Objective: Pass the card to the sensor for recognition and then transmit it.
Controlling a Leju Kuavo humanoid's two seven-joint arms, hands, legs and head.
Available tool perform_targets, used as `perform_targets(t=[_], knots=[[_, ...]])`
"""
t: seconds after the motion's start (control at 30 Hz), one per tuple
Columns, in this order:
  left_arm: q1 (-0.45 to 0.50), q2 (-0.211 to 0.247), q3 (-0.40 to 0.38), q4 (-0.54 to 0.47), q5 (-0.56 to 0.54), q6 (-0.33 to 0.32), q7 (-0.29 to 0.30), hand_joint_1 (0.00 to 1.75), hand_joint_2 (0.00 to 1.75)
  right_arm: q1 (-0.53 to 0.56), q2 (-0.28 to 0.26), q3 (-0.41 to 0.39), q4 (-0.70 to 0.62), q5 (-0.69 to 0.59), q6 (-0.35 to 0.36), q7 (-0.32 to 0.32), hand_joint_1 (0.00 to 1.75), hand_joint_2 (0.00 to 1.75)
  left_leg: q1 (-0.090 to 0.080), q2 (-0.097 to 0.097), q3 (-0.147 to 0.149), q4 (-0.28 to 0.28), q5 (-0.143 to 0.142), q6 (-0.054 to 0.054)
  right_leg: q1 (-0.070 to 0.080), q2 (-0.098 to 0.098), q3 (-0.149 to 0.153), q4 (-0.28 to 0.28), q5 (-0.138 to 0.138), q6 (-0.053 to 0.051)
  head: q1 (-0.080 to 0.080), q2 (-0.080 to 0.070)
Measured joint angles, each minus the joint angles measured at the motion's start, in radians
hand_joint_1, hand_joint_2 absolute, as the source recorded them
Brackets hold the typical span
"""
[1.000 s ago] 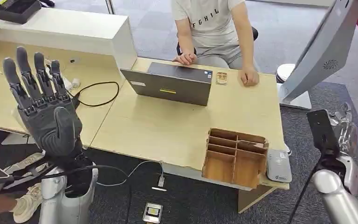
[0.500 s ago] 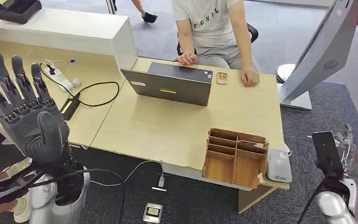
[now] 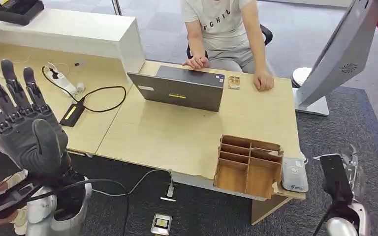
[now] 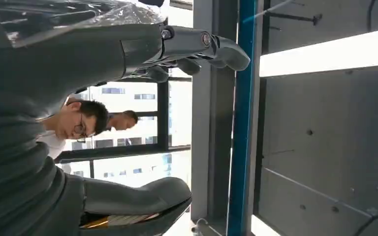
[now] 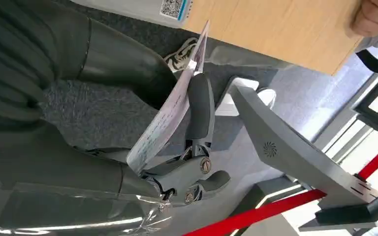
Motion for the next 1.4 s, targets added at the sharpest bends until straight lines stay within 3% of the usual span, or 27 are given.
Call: perform_targets(t=[0.27, 0.97, 1.4], knots=[[-0.016, 0.039, -0.035, -0.019, -0.011, 0.074, 0.000, 0.02, 1.75, 0.010, 0.006, 0.000, 0.003, -0.013, 0.002, -0.011, 1.75, 1.75, 0.000, 0.000, 0.000, 0.000, 0.000, 0.000, 0.000, 0.000, 0.000, 0.000, 0.000, 0.000, 0.000, 0.000], [-0.028, 0.094, -0.084, -0.036, -0.010, 0.127, 0.000, 0.03, 1.75, 0.044, 0.033, 0.020, 0.019, 0.009, 0.011, -0.013, 1.75, 1.75, 0.000, 0.000, 0.000, 0.000, 0.000, 0.000, 0.000, 0.000, 0.000, 0.000, 0.000, 0.000, 0.000, 0.000], [-0.028, 0.118, -0.102, -0.044, -0.006, 0.127, 0.000, 0.03, 1.75, 0.086, 0.043, 0.042, 0.030, 0.052, 0.003, 0.005, 1.75, 1.75, 0.000, 0.000, 0.000, 0.000, 0.000, 0.000, 0.000, 0.000, 0.000, 0.000, 0.000, 0.000, 0.000, 0.000]])
